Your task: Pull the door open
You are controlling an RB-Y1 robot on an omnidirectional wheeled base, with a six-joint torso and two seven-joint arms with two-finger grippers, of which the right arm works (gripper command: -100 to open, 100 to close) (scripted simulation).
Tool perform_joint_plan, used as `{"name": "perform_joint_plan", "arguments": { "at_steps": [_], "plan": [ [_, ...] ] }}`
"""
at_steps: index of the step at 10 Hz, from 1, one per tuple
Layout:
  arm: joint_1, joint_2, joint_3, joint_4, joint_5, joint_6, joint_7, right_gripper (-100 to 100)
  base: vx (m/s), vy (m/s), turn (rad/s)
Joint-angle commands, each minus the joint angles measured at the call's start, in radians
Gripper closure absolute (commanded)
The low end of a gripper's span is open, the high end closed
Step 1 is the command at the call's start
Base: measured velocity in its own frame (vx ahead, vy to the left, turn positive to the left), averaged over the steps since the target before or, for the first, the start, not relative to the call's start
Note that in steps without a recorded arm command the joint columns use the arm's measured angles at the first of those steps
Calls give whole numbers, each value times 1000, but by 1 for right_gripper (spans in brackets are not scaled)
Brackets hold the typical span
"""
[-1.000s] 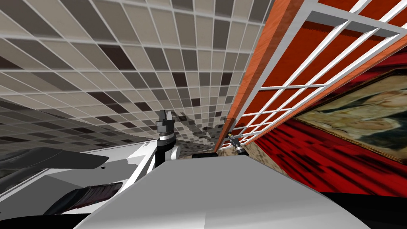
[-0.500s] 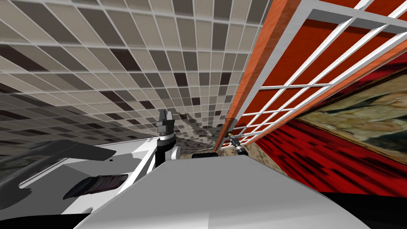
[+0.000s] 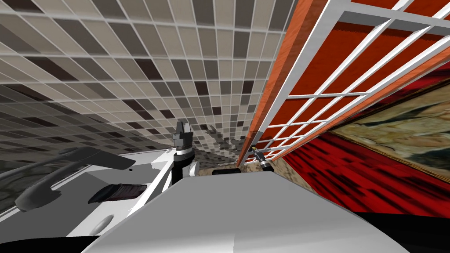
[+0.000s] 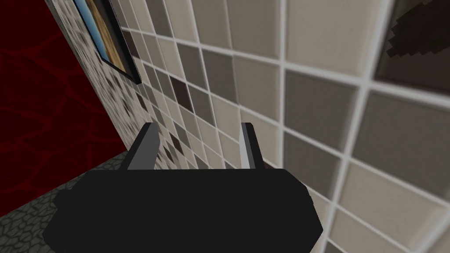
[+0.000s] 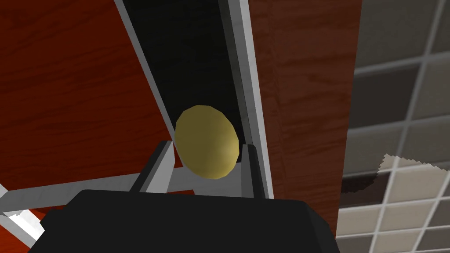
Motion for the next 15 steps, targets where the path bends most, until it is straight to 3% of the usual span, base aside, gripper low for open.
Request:
{"name": "perform_joint_plan", "arguments": {
  "at_steps": [1, 15],
  "plan": [
    [1, 4, 6, -2, -10, 4, -42, 100, -57, -27, 54],
    [-7, 19, 42, -29, -102, 43, -392, 100, -42, -22, 53]
  ]
}}
